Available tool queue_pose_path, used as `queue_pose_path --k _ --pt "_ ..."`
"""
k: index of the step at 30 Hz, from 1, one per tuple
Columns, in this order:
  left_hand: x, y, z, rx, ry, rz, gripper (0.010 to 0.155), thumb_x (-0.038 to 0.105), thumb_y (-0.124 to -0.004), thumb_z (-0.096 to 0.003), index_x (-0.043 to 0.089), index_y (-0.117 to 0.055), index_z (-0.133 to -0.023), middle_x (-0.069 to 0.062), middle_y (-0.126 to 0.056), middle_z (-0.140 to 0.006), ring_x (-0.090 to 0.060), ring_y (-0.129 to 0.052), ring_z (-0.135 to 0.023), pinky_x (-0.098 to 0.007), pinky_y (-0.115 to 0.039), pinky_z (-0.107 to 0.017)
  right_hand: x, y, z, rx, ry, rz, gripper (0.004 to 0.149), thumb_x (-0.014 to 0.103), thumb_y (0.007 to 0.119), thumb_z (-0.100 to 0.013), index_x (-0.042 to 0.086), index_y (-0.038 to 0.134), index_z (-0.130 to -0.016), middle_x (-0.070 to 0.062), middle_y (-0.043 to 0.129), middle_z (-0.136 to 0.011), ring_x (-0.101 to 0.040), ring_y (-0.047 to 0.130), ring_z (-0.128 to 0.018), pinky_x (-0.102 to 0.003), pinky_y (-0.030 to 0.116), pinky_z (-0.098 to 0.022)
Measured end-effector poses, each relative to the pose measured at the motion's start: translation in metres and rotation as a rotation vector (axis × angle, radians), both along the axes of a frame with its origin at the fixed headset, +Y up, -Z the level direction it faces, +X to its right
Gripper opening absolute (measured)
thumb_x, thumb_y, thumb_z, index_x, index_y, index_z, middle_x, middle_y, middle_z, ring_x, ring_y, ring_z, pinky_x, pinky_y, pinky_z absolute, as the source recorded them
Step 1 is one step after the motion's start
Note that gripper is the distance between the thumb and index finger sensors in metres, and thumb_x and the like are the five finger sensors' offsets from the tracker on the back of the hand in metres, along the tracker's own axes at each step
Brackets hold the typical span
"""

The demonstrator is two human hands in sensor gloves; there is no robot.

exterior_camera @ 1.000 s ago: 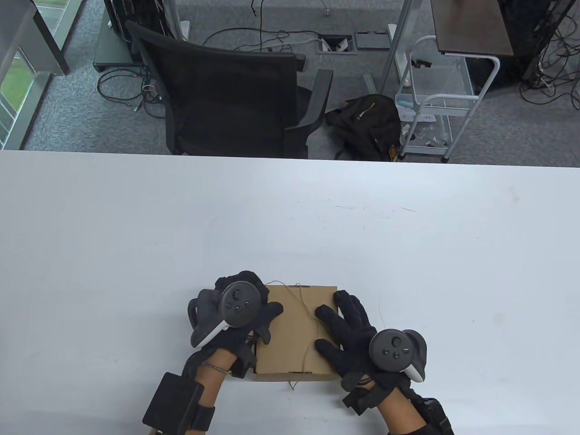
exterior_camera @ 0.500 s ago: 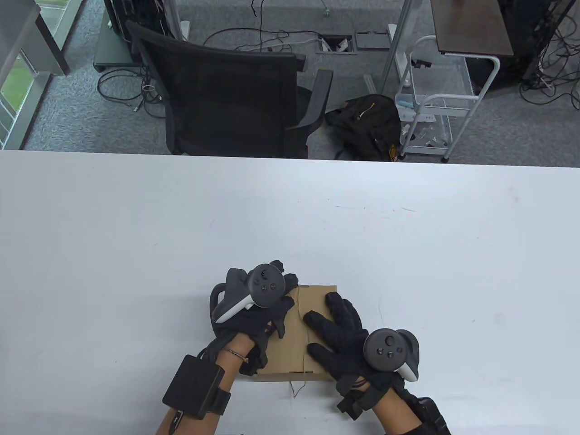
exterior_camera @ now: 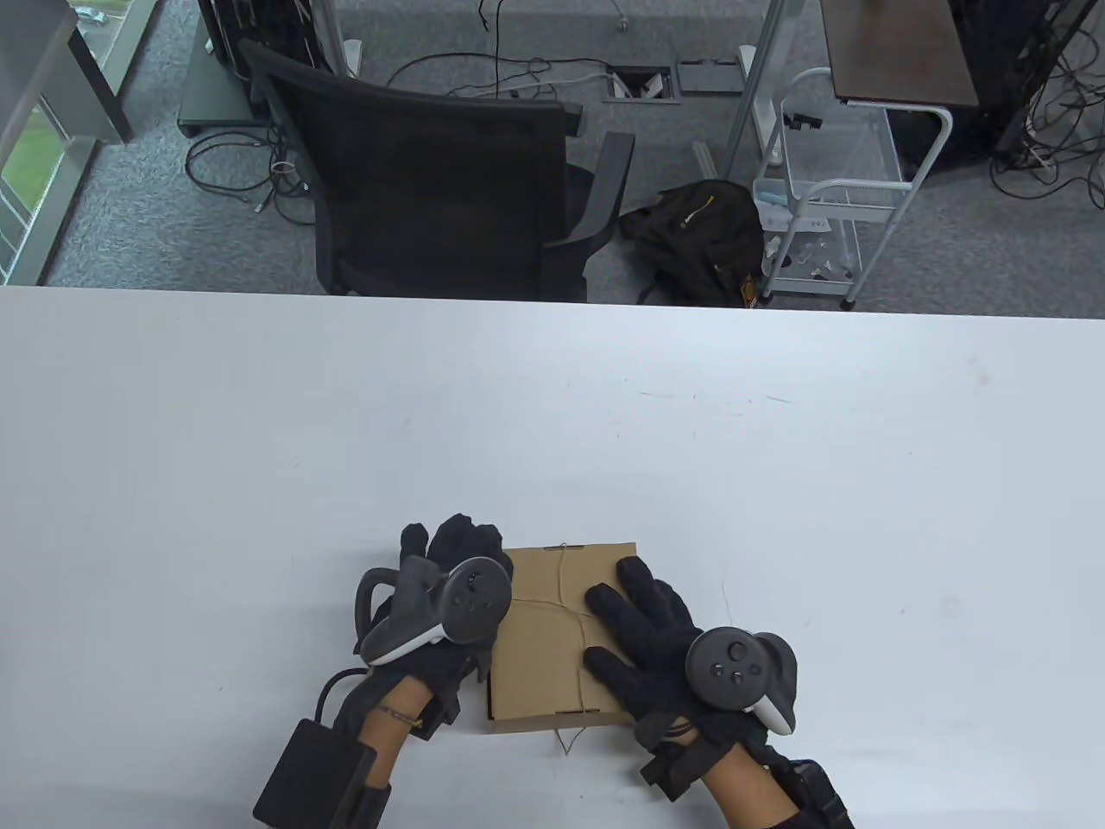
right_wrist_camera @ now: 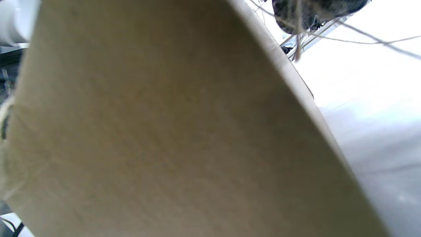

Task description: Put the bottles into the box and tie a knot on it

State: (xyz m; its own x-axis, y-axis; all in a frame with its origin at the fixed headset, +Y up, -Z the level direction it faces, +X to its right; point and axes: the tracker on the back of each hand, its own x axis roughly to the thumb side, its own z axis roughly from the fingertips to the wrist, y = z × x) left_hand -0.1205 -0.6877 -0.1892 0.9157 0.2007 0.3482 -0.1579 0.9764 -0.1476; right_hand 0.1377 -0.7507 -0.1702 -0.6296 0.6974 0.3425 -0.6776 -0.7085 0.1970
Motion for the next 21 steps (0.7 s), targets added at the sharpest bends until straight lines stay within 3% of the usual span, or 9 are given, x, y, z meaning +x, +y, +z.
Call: queue_pose_path --k 6,11,13,15,18,21 --pt "-0.024 -0.015 0.014 -0.100 0.042 0.207 0.049 0.030 -0.078 -0.0522 0.011 -0.072 -0.097 -0.026 -0.067 -0.116 -0.059 -0.066 -0.105 -0.083 -0.046 -0.069 -0.001 0.001 0.002 0.009 -0.020 0.032 0.067 0.050 0.074 -0.052 0.020 0.057 -0.109 -0.011 0.031 -0.118 -0.062 0.043 -0.093 -0.073 0.044 -0.064" --pt "-0.037 -0.022 0.013 -0.240 -0.016 0.411 0.050 0.032 -0.079 -0.0531 0.011 -0.072 -0.098 -0.023 -0.092 -0.098 -0.051 -0.092 -0.087 -0.079 -0.056 -0.068 0.001 0.001 0.002 0.015 -0.044 0.028 0.068 0.049 0.074 -0.052 0.018 0.056 -0.109 -0.013 0.031 -0.117 -0.062 0.044 -0.093 -0.072 0.045 -0.064" --pt "-0.043 -0.025 0.012 -0.293 -0.035 0.473 0.059 0.036 -0.084 -0.0518 0.009 -0.068 -0.102 -0.016 -0.100 -0.087 -0.046 -0.100 -0.079 -0.077 -0.060 -0.067 0.004 -0.001 0.002 0.016 -0.048 0.017 0.067 0.049 0.074 -0.052 0.018 0.057 -0.109 -0.013 0.031 -0.118 -0.061 0.045 -0.093 -0.072 0.046 -0.064" --pt "-0.047 -0.028 0.011 -0.359 -0.034 0.504 0.075 0.040 -0.085 -0.0528 0.007 -0.054 -0.113 -0.012 -0.105 -0.079 -0.044 -0.104 -0.072 -0.074 -0.065 -0.066 0.004 -0.001 0.002 -0.003 -0.046 0.003 0.067 0.049 0.074 -0.052 0.019 0.056 -0.109 -0.012 0.030 -0.118 -0.061 0.044 -0.093 -0.072 0.045 -0.064" --pt "-0.056 -0.025 0.009 -0.350 0.010 0.529 0.077 0.043 -0.085 -0.0528 0.006 -0.054 -0.114 -0.007 -0.110 -0.065 -0.038 -0.110 -0.058 -0.068 -0.074 -0.063 0.004 -0.001 0.002 -0.001 -0.045 0.007 0.067 0.049 0.074 -0.052 0.019 0.056 -0.109 -0.011 0.029 -0.118 -0.061 0.044 -0.093 -0.072 0.046 -0.064" --pt "-0.068 -0.016 0.009 -0.131 0.177 0.522 0.066 0.046 -0.085 -0.0511 0.008 -0.072 -0.104 0.003 -0.109 -0.045 -0.029 -0.112 -0.038 -0.062 -0.081 -0.058 0.005 -0.003 0.001 -0.014 -0.044 -0.016 0.067 0.049 0.075 -0.052 0.019 0.056 -0.109 -0.011 0.028 -0.117 -0.061 0.045 -0.093 -0.072 0.046 -0.064"
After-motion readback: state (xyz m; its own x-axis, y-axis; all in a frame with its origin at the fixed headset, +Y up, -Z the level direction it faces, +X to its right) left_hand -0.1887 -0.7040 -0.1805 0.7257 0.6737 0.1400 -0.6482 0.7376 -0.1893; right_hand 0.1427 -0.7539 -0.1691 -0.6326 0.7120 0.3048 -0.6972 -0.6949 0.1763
